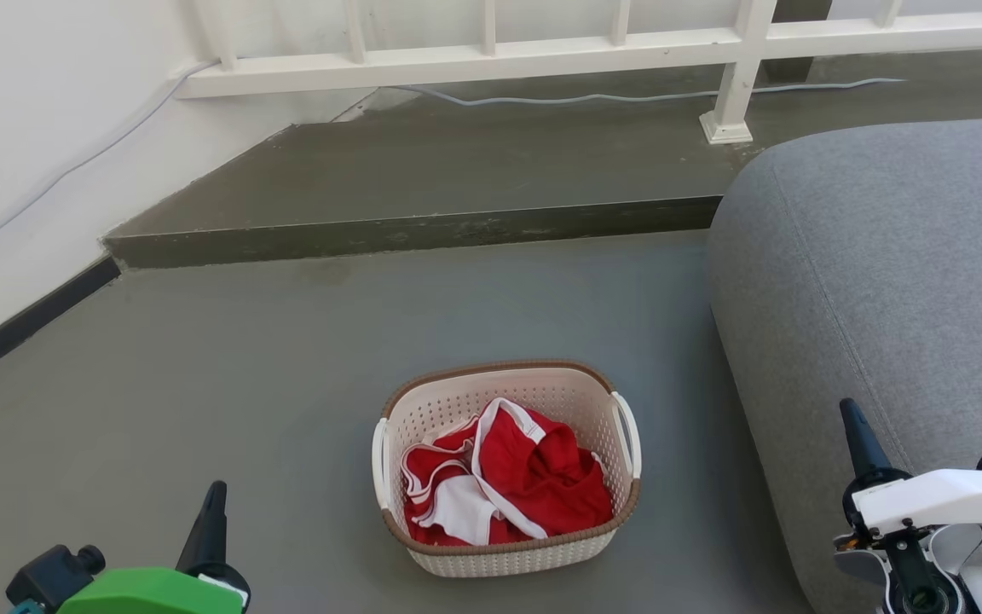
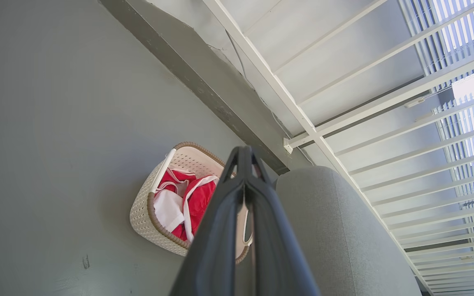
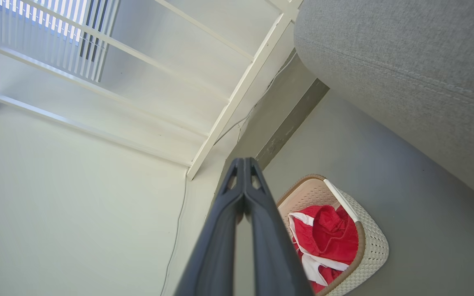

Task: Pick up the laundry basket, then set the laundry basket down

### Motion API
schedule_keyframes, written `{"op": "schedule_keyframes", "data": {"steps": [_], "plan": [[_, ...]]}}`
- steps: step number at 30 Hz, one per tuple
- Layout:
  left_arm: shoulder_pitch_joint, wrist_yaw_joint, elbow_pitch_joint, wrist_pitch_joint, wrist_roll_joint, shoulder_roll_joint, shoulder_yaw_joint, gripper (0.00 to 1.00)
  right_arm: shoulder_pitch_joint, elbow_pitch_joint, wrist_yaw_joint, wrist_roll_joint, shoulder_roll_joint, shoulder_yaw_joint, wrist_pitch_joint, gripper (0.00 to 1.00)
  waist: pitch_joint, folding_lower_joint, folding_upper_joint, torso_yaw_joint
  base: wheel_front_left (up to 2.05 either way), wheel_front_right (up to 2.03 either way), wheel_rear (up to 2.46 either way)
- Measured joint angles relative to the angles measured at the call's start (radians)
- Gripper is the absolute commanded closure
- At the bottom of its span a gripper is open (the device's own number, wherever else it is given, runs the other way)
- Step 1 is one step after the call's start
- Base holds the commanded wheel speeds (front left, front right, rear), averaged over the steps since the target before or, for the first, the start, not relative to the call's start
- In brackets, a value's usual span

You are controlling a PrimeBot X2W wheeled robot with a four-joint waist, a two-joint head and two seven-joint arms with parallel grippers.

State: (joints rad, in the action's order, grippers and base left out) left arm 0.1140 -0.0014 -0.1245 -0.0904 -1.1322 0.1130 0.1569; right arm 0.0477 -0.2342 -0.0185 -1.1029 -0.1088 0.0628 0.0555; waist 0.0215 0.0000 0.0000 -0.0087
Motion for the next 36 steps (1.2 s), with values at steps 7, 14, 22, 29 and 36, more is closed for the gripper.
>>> {"op": "schedule_keyframes", "data": {"steps": [7,14,22,29,36], "plan": [[-0.033,-0.016,-0.026,0.021,-0.113,0.0,-0.027,1.0,-0.02,-0.006,-0.017,-0.104,0.01,-0.029,-0.023,1.0,-0.005,0.0,0.0,0.002,0.0,0.0,0.0],[-0.056,-0.038,-0.042,0.038,-0.206,0.0,-0.047,1.0,-0.028,-0.013,-0.034,-0.198,0.014,-0.055,-0.046,1.0,-0.009,0.0,0.0,0.003,0.0,0.0,0.0],[-0.079,-0.061,-0.064,0.064,-0.314,-0.001,-0.068,1.0,-0.051,-0.019,-0.053,-0.304,0.018,-0.084,-0.071,1.0,-0.014,0.0,0.0,0.005,0.0,0.0,0.0],[-0.105,-0.079,-0.089,0.081,-0.416,-0.001,-0.092,1.0,-0.067,-0.025,-0.07,-0.394,0.026,-0.108,-0.093,1.0,-0.019,0.0,0.0,0.006,0.0,0.0,0.0],[-0.127,-0.097,-0.101,0.1,-0.504,-0.002,-0.113,1.0,-0.088,-0.031,-0.087,-0.489,0.035,-0.132,-0.114,1.0,-0.023,0.0,0.0,0.008,0.0,0.0,0.0]]}}
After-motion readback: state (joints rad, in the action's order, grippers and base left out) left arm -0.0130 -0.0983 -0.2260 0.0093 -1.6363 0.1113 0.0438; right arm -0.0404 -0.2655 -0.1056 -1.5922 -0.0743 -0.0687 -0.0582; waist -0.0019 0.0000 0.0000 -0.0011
